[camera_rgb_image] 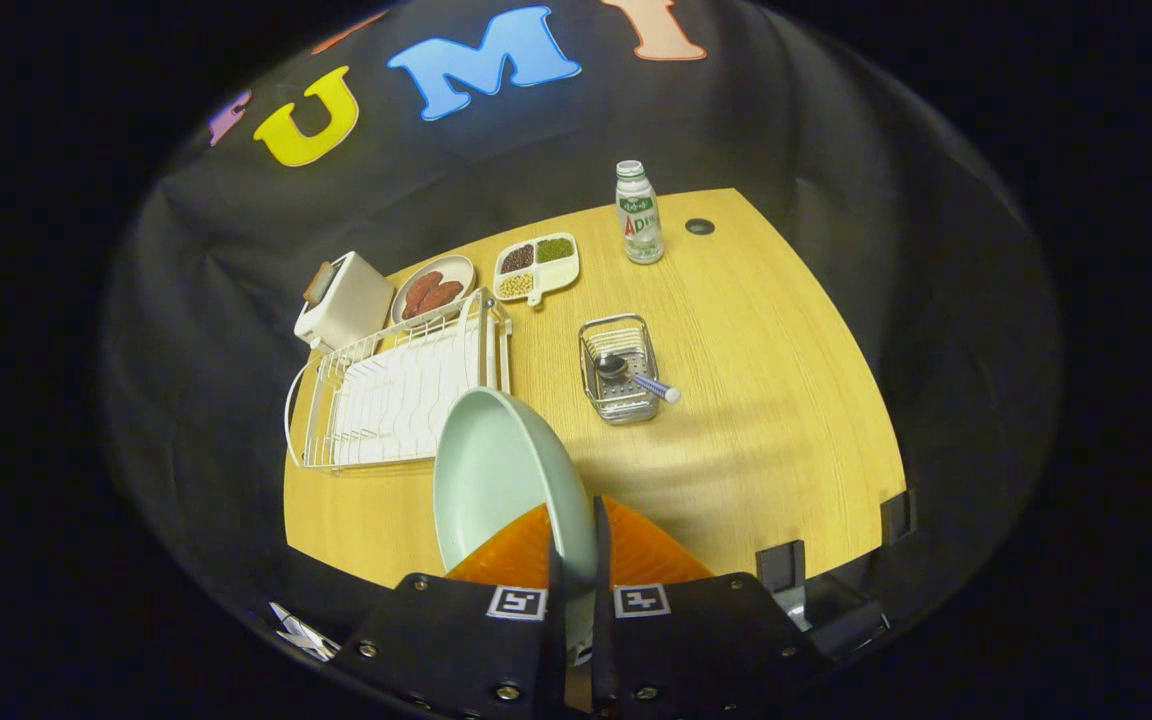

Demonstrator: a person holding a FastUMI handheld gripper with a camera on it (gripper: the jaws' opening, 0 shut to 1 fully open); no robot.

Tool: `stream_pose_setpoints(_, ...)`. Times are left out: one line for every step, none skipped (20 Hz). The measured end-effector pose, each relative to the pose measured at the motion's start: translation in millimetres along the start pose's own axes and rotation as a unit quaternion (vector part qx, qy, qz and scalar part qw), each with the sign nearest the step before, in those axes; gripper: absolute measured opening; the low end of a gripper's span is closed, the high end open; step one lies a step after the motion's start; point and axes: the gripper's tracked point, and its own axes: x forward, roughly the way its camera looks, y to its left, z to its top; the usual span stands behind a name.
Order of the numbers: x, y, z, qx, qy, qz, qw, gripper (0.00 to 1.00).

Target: Take the plate from the dish rack, then take the spoon from the basket and place it into the plate.

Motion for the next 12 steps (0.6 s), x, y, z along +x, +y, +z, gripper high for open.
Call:
stream_pose_setpoints(5,-2,-7,0.006,0.005,0.008,1.0,0.1)
stream_pose_setpoints(10,-4,-11,0.009,0.009,0.017,1.0,0.11)
stream_pose_setpoints(16,-5,-18,0.013,0.013,0.024,1.0,0.1)
stream_pose_setpoints(22,-8,-23,0.016,0.016,0.031,0.999,0.1)
stream_pose_setpoints(29,-9,-30,0.021,0.018,0.037,0.999,0.1)
stream_pose_setpoints(36,-10,-36,0.03,0.023,0.044,0.998,0.1)
stream_pose_setpoints(43,-9,-43,0.037,0.026,0.053,0.998,0.1)
stream_pose_setpoints(50,-8,-49,0.046,0.031,0.063,0.996,0.1)
stream_pose_setpoints(57,-8,-54,0.051,0.032,0.074,0.995,0.1)
stream_pose_setpoints(65,-8,-57,0.057,0.028,0.084,0.994,0.1)
stream_pose_setpoints(74,-6,-61,0.06,0.025,0.094,0.994,0.1)
stream_pose_setpoints(82,-6,-64,0.063,0.02,0.103,0.992,0.1)
